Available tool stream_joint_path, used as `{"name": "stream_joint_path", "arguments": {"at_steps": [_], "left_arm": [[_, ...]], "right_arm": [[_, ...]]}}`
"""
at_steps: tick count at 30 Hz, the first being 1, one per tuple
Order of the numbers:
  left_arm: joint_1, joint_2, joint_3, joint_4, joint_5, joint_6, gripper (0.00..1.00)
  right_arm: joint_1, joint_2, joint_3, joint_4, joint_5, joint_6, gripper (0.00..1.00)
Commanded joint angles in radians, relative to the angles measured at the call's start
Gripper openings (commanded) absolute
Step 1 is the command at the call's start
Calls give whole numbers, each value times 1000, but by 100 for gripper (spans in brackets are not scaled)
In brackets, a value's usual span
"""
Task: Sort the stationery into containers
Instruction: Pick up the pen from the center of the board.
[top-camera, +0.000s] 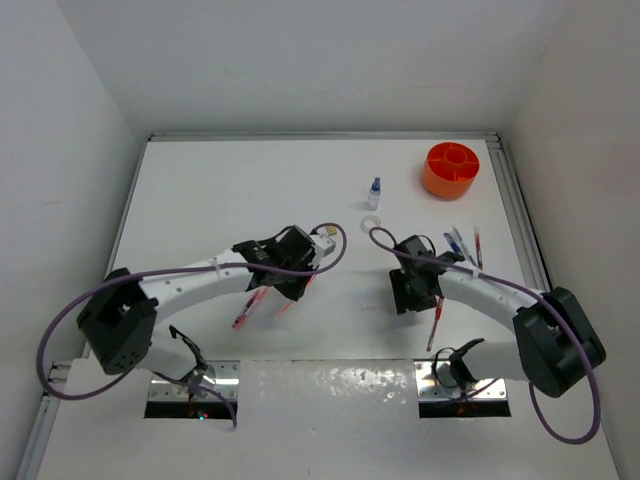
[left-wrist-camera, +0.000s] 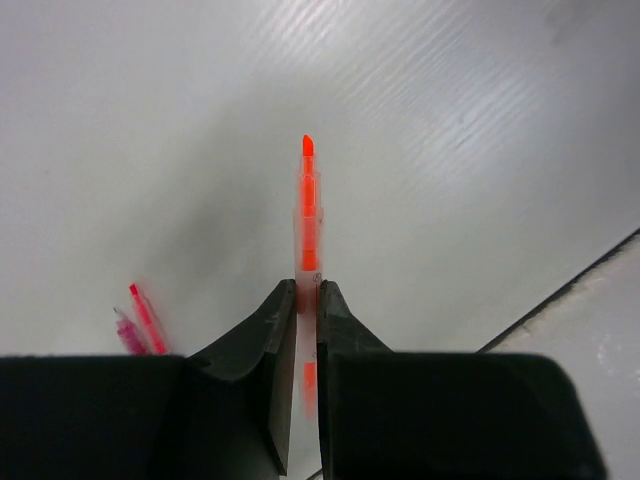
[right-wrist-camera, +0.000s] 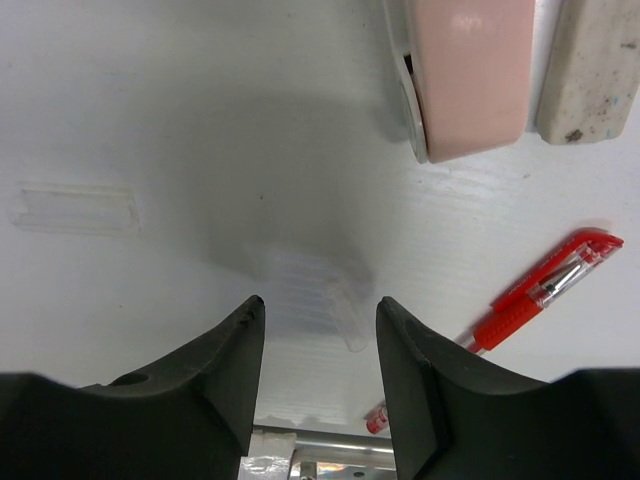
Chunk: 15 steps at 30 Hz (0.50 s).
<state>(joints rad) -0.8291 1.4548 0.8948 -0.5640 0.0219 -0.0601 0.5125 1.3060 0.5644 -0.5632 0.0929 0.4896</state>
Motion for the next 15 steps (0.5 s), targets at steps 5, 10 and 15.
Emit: {"name": "stream_joint_path", "arguments": {"at_steps": [5,10,15], "left_arm": [[15,-129,-16,84,19,-23,0],[34,-175,16,107,-3,-9,0],[44,-206,38,104,-10,-6,0]], "right_arm": [[-12,2,35,-52,-12,18,45],[-26,84,42,-44,-32,18,41],[-29,114,37,-21,-21,12,28]]}}
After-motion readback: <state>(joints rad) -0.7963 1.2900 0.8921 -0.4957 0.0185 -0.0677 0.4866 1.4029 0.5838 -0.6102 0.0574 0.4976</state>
